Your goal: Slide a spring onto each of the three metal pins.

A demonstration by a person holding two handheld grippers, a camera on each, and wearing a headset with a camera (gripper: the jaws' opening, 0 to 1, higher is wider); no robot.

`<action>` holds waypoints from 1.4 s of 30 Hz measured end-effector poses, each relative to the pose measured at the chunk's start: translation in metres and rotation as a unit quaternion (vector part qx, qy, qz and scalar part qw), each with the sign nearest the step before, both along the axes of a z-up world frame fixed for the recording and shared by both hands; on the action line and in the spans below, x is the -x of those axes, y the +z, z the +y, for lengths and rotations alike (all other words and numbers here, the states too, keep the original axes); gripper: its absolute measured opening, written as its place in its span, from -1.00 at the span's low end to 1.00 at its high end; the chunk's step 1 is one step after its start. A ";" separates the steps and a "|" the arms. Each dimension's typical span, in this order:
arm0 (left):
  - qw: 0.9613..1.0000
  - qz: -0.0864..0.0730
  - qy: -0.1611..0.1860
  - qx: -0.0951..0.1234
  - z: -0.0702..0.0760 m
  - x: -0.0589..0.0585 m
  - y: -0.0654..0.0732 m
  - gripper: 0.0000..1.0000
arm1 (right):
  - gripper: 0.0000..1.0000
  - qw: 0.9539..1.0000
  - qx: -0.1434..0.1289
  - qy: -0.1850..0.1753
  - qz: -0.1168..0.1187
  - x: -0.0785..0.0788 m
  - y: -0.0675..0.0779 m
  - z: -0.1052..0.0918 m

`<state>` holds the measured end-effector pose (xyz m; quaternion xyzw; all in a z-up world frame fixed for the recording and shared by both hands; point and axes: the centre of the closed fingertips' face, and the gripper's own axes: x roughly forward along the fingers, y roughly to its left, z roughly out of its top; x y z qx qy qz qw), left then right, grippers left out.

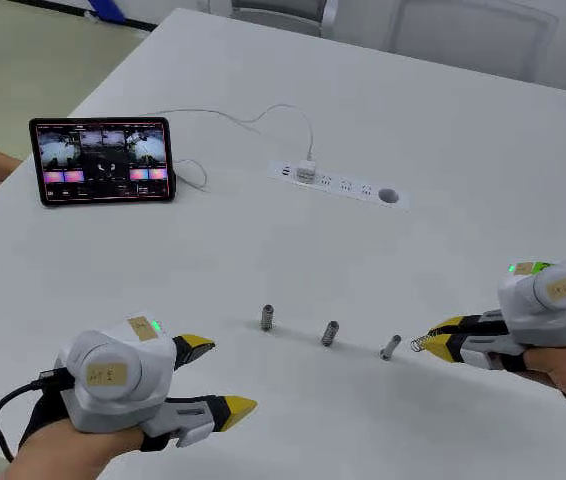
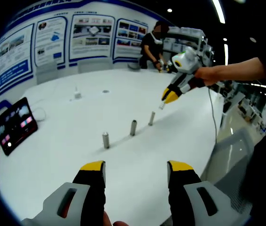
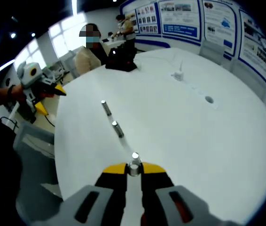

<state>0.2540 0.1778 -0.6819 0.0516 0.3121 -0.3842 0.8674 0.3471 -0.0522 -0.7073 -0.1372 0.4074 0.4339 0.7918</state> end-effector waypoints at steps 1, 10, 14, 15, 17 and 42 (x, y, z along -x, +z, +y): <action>1.000 0.000 0.002 0.000 0.001 0.000 0.000 0.09 | -0.75 1.000 -0.001 0.000 0.001 -0.001 0.000 0.001; 1.000 0.006 0.017 0.000 0.012 0.005 -0.001 0.11 | -0.75 1.000 0.003 0.014 0.008 -0.007 -0.007 0.016; 1.000 0.006 0.021 0.001 0.014 0.005 -0.002 0.11 | -0.75 1.000 0.008 0.020 0.010 -0.008 -0.010 0.019; 1.000 0.006 0.022 0.002 0.015 0.005 -0.001 0.11 | -0.75 1.000 0.009 0.021 0.011 -0.008 -0.011 0.020; 1.000 0.006 0.024 0.002 0.016 0.005 -0.001 0.11 | -0.75 1.000 0.011 0.023 0.014 -0.007 -0.011 0.021; 1.000 0.006 0.030 0.002 0.021 0.008 0.000 0.12 | -0.75 0.997 0.040 0.056 0.020 -0.012 -0.028 0.034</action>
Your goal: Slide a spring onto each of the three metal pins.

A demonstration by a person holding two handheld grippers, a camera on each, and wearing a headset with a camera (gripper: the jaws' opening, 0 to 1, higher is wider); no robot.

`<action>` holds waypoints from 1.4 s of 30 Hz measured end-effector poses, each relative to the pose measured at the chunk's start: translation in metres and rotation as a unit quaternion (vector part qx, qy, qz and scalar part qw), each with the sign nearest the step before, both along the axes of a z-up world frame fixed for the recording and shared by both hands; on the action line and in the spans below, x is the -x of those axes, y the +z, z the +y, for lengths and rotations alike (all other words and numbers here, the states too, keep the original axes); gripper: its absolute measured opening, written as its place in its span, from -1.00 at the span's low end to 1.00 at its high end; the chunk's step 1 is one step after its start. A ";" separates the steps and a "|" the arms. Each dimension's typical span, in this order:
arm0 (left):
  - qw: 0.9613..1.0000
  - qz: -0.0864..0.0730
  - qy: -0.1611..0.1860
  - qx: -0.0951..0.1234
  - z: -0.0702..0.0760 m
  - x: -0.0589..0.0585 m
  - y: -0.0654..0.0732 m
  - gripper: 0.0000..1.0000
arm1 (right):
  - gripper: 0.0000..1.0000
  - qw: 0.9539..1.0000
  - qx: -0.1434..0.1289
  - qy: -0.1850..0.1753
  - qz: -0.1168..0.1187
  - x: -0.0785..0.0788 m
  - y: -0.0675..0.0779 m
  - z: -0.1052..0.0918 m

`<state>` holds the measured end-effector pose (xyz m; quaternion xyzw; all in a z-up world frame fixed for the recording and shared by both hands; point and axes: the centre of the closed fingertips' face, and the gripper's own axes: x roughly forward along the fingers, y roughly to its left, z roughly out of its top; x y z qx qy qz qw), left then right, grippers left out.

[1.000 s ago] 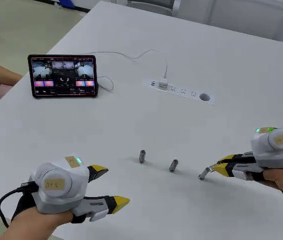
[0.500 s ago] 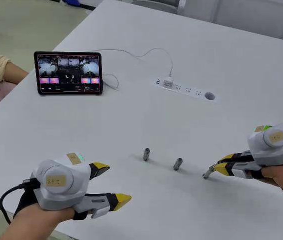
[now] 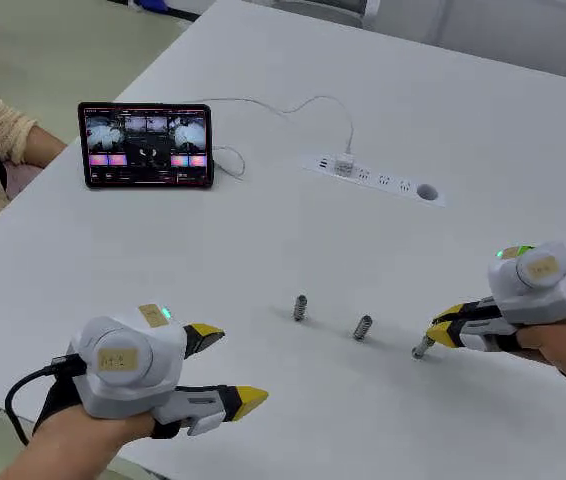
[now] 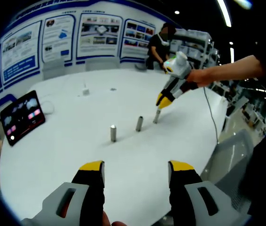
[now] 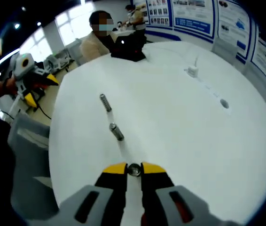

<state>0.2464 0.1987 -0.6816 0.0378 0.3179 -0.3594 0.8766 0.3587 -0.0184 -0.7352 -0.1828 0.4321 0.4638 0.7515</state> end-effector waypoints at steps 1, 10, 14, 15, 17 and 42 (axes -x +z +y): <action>1.000 0.000 0.000 0.000 0.000 0.000 0.000 0.12 | -0.75 1.000 0.001 0.002 0.000 0.000 -0.001 0.000; 1.000 -0.001 0.001 -0.003 0.002 -0.001 0.002 0.11 | -0.74 1.000 -0.007 0.001 -0.001 0.001 -0.004 0.003; 1.000 -0.003 0.001 -0.003 0.003 -0.002 0.004 0.11 | -0.74 1.000 -0.007 -0.003 -0.005 0.002 -0.004 0.002; 1.000 -0.003 0.001 -0.003 0.003 -0.002 0.004 0.11 | -0.74 1.000 -0.005 -0.002 -0.006 0.003 -0.004 0.001; 1.000 -0.004 0.001 -0.003 0.003 -0.003 0.005 0.11 | -0.74 1.000 -0.001 0.000 -0.010 0.004 -0.005 0.000; 1.000 -0.005 0.010 0.000 0.008 -0.002 0.005 0.12 | -0.74 1.000 0.018 0.004 -0.006 0.007 -0.038 -0.002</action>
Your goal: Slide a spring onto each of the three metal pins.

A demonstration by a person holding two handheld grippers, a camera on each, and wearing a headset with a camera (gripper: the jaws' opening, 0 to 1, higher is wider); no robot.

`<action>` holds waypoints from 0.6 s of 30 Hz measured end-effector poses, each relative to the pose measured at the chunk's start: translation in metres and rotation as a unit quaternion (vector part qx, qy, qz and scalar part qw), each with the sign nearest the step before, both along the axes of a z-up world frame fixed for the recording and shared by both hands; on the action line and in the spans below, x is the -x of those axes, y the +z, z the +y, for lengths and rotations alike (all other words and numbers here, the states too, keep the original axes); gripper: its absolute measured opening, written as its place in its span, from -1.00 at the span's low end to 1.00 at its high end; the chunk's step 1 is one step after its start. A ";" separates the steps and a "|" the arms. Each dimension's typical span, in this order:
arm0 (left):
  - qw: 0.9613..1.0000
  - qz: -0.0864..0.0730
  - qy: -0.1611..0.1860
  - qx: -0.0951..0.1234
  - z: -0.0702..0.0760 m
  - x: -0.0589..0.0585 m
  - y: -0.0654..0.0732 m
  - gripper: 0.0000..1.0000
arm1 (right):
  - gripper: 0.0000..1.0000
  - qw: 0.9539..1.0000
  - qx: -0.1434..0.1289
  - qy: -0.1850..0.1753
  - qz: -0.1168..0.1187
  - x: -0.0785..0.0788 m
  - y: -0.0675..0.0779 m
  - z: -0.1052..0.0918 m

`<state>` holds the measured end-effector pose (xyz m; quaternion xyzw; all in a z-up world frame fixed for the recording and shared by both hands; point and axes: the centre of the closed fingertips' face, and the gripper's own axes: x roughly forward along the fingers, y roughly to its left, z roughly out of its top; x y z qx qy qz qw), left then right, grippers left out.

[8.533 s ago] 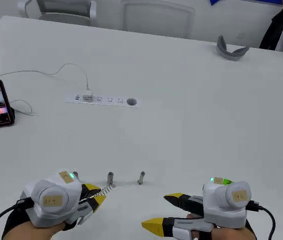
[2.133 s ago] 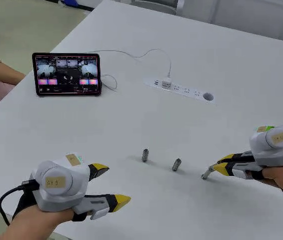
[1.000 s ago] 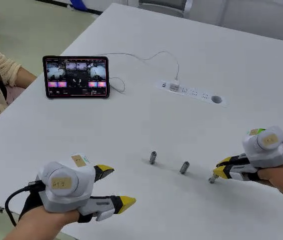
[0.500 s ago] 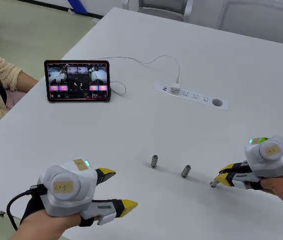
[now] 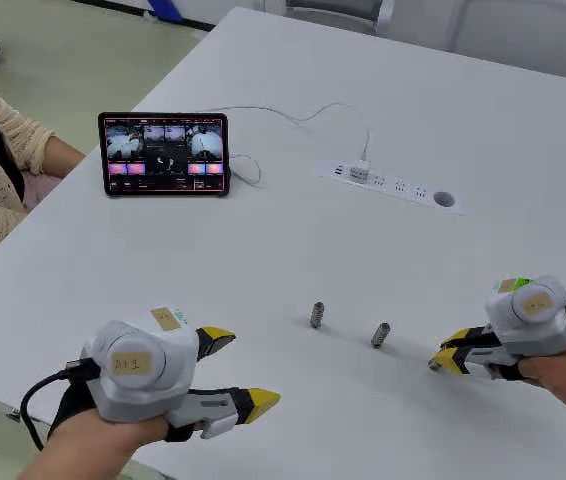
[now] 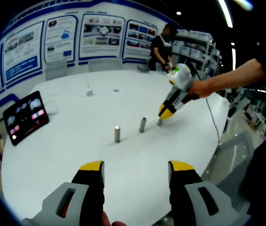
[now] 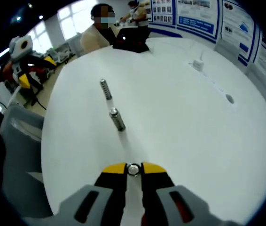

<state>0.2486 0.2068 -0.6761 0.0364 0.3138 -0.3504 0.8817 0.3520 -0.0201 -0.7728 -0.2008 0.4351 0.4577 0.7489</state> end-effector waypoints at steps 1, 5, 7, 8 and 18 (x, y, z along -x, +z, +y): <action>1.000 -0.001 0.000 0.000 0.000 -0.001 0.001 0.13 | -0.74 1.000 0.001 -0.001 -0.001 -0.001 -0.002 -0.001; 1.000 -0.003 0.002 0.002 -0.001 -0.005 0.004 0.13 | -0.74 1.000 0.000 -0.005 0.001 0.001 -0.005 0.000; 1.000 -0.005 0.003 0.003 -0.001 -0.006 0.006 0.12 | -0.73 1.000 -0.003 -0.008 0.000 0.001 -0.005 0.001; 1.000 -0.003 0.002 0.004 -0.002 -0.007 0.006 0.11 | -0.73 1.000 -0.002 -0.009 0.000 0.001 -0.005 0.002; 1.000 -0.011 0.005 0.007 -0.005 -0.013 0.010 0.12 | -0.62 1.000 -0.003 -0.008 0.005 0.005 -0.008 0.003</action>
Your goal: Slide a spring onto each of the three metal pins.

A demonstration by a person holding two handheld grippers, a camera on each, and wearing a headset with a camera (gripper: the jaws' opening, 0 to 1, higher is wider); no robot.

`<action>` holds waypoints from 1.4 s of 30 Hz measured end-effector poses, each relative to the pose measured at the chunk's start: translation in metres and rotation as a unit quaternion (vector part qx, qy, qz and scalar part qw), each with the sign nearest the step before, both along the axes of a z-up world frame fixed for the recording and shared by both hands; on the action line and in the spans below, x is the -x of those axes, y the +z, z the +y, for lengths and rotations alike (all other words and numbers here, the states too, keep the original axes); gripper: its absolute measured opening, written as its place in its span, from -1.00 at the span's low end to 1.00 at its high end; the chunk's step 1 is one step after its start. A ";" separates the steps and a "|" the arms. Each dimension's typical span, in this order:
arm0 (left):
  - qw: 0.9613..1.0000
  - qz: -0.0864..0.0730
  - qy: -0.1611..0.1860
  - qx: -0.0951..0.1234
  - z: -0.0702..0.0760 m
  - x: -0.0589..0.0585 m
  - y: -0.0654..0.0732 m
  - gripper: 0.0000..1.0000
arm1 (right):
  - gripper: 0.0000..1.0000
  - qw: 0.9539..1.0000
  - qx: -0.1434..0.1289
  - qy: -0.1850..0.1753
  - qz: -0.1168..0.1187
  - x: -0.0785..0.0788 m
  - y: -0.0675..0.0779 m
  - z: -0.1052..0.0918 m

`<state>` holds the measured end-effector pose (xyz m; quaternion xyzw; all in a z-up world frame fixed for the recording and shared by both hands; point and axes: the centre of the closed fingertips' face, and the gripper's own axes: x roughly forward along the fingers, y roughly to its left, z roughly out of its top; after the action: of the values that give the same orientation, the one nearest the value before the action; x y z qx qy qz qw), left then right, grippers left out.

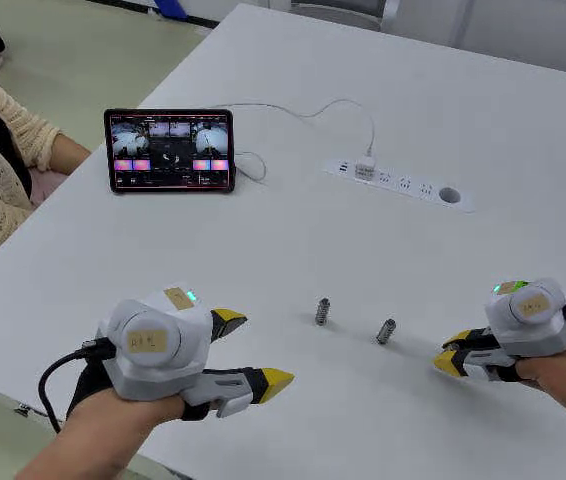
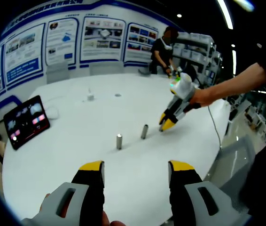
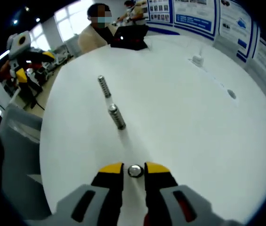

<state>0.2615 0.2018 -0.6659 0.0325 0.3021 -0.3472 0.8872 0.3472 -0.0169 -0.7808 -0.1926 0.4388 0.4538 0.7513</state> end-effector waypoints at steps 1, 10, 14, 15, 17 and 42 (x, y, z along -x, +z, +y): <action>1.000 0.000 0.000 0.001 -0.001 0.000 0.000 0.12 | -0.61 1.000 -0.002 -0.001 0.001 0.000 0.000 0.000; 1.000 0.003 -0.007 0.004 -0.007 -0.002 -0.001 0.14 | -0.40 1.000 -0.004 -0.009 -0.001 0.002 0.004 -0.007; 1.000 0.003 -0.010 0.005 -0.009 -0.003 -0.001 0.15 | -0.30 1.000 -0.012 -0.026 0.000 0.001 0.007 -0.011; 1.000 0.003 -0.011 0.005 -0.010 -0.003 0.000 0.15 | -0.27 0.999 -0.015 -0.032 0.000 0.001 0.009 -0.011; 1.000 0.003 -0.013 0.005 -0.012 -0.003 0.000 0.15 | -0.22 0.999 -0.021 -0.039 -0.002 0.002 0.011 -0.012; 0.999 0.012 -0.030 0.009 -0.023 -0.016 -0.005 0.16 | 0.26 0.973 -0.145 -0.177 -0.021 0.017 0.054 -0.020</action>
<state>0.2779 0.1791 -0.6711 0.0291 0.3086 -0.3769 0.8728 0.3302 -0.0371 -0.7263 -0.0103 0.3799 0.3684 0.8484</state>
